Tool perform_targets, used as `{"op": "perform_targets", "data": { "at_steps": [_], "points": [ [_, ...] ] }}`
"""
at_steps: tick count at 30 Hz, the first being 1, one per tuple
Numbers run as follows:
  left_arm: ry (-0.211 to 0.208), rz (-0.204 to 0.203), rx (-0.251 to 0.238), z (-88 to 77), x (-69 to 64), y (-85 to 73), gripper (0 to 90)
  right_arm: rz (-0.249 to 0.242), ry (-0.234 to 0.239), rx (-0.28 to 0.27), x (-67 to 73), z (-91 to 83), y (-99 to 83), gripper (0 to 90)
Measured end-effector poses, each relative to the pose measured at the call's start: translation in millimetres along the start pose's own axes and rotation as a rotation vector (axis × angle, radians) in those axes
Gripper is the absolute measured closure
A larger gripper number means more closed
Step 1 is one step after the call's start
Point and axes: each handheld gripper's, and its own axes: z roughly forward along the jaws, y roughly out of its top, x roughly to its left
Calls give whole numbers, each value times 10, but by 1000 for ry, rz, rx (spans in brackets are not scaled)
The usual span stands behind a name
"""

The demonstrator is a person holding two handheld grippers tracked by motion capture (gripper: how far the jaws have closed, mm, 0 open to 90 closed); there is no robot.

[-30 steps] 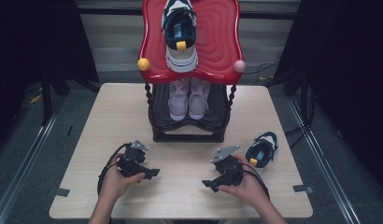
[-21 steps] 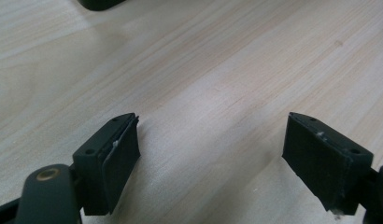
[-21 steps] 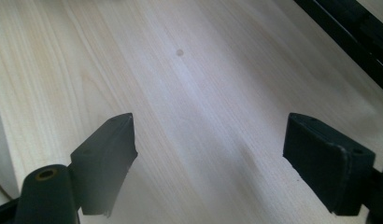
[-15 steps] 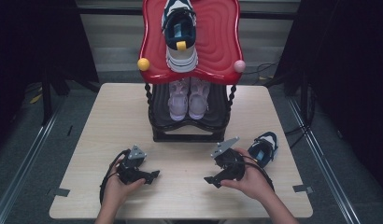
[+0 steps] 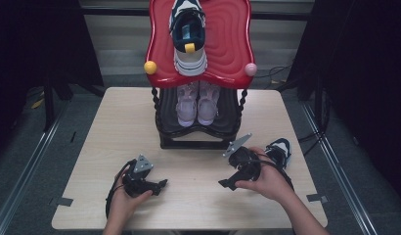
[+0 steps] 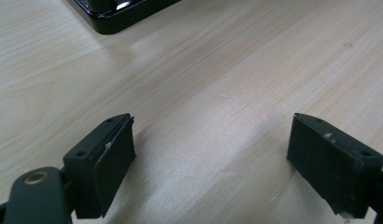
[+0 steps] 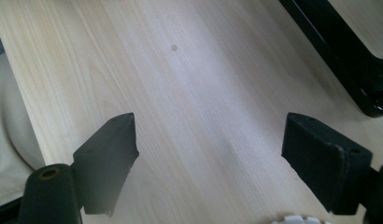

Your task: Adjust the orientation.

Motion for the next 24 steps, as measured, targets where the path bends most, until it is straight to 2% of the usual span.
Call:
{"op": "perform_targets", "data": {
  "at_steps": [8,12,15,24],
  "points": [
    [0,0,0,0,0,0,143,28,-11,78,-105,-203,37,208],
    [1,-1,0,1,-2,0,142,43,-22,136,-179,-299,1,221],
    [1,-1,0,1,-1,0,142,64,-26,151,-228,-362,-37,224],
    [1,-2,0,1,-2,0,142,115,-32,214,-387,-412,-165,252]
  ]
}}
